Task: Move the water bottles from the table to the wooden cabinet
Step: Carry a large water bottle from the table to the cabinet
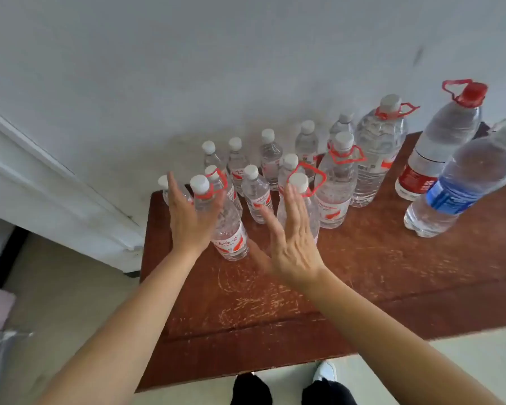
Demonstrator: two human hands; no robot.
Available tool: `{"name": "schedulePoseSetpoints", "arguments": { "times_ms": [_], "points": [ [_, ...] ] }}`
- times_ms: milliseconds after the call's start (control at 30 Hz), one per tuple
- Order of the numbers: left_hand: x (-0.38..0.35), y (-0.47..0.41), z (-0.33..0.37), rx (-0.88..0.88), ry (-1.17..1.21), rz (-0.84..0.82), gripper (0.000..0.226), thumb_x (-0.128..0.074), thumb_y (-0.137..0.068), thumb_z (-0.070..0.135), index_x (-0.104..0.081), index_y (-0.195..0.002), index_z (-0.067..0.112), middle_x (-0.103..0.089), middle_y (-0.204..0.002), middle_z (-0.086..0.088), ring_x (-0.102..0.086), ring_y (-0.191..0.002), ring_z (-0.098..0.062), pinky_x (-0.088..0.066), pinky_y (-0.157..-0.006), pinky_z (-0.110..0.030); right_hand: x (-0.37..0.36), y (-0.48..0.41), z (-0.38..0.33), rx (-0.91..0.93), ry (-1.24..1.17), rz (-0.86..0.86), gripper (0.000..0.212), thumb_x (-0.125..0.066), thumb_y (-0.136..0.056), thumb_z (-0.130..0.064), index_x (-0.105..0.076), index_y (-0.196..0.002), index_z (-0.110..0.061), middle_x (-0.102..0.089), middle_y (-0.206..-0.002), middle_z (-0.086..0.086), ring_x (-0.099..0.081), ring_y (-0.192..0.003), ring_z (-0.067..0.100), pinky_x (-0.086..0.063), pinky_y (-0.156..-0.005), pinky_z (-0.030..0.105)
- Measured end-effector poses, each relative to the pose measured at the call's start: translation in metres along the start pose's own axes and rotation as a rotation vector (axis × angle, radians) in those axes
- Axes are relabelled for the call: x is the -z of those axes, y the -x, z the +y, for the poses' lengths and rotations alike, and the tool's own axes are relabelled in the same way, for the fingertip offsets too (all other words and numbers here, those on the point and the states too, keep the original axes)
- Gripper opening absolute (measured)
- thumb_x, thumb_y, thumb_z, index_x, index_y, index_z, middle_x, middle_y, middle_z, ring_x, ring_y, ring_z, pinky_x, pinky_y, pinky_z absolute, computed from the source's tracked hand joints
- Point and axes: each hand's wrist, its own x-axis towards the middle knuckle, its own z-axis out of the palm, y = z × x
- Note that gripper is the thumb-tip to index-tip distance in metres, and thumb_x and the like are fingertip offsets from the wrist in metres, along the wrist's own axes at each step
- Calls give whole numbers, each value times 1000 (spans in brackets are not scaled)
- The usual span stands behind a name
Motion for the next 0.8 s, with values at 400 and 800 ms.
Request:
{"name": "schedulePoseSetpoints", "arguments": {
  "times_ms": [400, 800],
  "points": [
    [39, -22, -48, -147, 99, -200, 78, -57, -93, 54, -16, -157, 37, -49, -120, 53, -52, -113, 21, -44, -96, -9, -124, 0, -35, -657, -400, -746, 139, -85, -74, -52, 30, -152, -44, -1, -171, -5, -19, -155, 21, -37, -118, 43],
    [90, -7, -137, 365, 430, 157, 93, -71, -77, 68, -29, -151, 29, -54, -138, 6, -57, -122, -8, -48, -91, -8, -176, 4, -69, -562, -176, -774, 97, -86, -58, -53, -41, -142, -35, -49, -135, -6, -46, -127, 24, -42, -107, 52]
  ]
}}
